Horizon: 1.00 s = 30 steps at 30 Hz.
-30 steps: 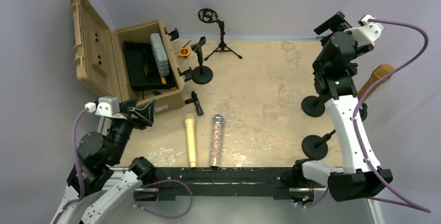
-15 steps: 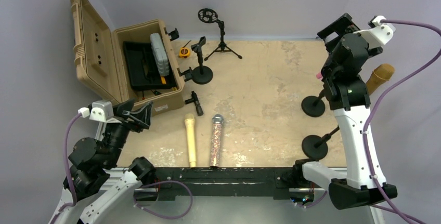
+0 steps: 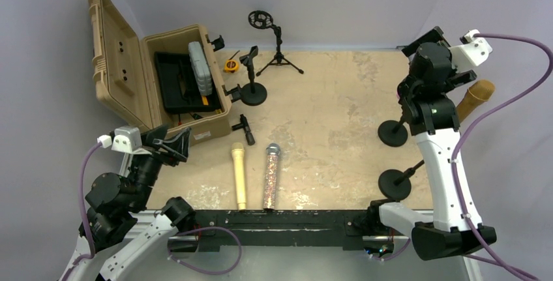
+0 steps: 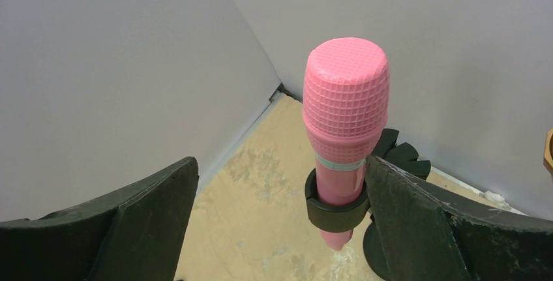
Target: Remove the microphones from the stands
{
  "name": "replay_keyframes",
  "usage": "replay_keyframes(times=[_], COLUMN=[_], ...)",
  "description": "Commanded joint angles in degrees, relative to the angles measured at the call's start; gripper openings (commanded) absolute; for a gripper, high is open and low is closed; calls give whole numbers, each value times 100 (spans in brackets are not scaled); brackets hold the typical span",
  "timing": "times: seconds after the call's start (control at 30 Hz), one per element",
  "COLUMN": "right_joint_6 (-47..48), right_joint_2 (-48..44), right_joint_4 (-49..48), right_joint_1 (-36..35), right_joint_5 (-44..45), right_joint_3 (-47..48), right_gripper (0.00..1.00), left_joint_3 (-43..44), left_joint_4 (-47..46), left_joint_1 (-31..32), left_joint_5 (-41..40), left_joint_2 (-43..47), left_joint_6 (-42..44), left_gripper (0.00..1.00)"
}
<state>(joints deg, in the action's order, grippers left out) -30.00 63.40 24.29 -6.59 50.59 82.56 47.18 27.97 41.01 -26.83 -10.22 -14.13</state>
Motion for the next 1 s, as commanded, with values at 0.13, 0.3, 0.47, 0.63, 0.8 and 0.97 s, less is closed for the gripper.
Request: replay_keyframes(times=[0.13, 0.3, 0.47, 0.63, 0.8, 0.97], right_joint_6=[-208, -263, -55, 492, 599, 970], right_joint_2=[254, 231, 85, 90, 331, 416], right_joint_4=[-466, -284, -408, -1093, -1415, -1783], right_joint_1=[181, 279, 474, 1015, 1156, 1146], right_joint_5=[324, 588, 688, 408, 41, -573], right_joint_3=[-306, -335, -482, -743, -690, -823], right_gripper=[93, 92, 91, 90, 86, 66], left_joint_3=[155, 150, 145, 141, 135, 125], left_joint_4=[-81, -90, -81, -82, -84, -89], left_joint_1=[29, 43, 80, 112, 127, 119], left_joint_5=[-171, -170, -216, -253, -296, -310], left_joint_2=[43, 12, 25, 7, -6, -63], left_joint_6=[87, 86, 101, 111, 125, 138], left_gripper=[65, 65, 65, 65, 65, 65])
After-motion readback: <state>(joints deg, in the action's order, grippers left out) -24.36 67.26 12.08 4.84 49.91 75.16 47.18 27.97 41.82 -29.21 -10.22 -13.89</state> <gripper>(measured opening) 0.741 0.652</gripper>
